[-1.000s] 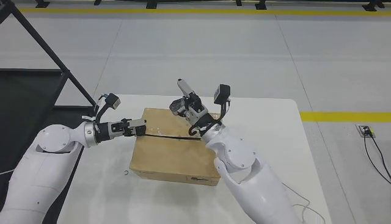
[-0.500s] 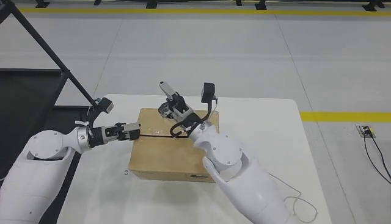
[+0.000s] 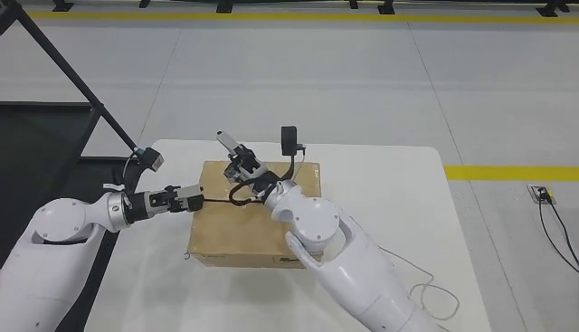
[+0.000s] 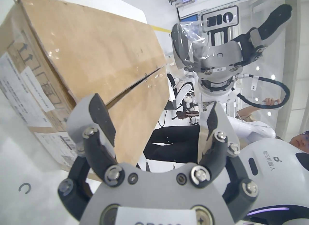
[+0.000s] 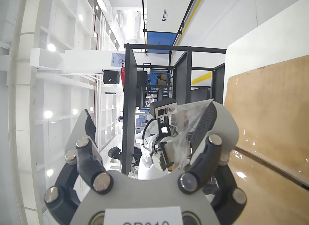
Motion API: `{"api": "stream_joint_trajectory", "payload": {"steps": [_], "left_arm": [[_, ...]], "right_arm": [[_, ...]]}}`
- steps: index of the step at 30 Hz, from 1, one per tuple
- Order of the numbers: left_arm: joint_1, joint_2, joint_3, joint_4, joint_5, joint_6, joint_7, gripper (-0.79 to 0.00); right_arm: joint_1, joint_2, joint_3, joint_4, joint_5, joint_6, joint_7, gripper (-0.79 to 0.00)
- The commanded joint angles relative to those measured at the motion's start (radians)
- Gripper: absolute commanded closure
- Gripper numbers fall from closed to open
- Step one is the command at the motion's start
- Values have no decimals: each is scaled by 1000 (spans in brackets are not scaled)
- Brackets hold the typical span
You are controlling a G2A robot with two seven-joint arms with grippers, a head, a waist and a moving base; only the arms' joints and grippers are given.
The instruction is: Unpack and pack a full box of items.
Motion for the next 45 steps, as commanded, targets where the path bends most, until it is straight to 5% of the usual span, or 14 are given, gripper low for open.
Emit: {"api": "stream_joint_trajectory", "payload": {"steps": [1, 32, 45], "left_arm": [[6, 1, -5, -2, 0, -1, 1, -785], [82, 18, -59, -35, -22, -31, 0, -785], [87, 18, -59, -40, -22, -29, 2, -785]], "right_arm": [[7, -6, -9, 6, -6, 2, 2, -785], [111, -114, -118, 156, -179, 87, -93, -785], [111, -114, -118, 156, -179, 87, -93, -785]]}}
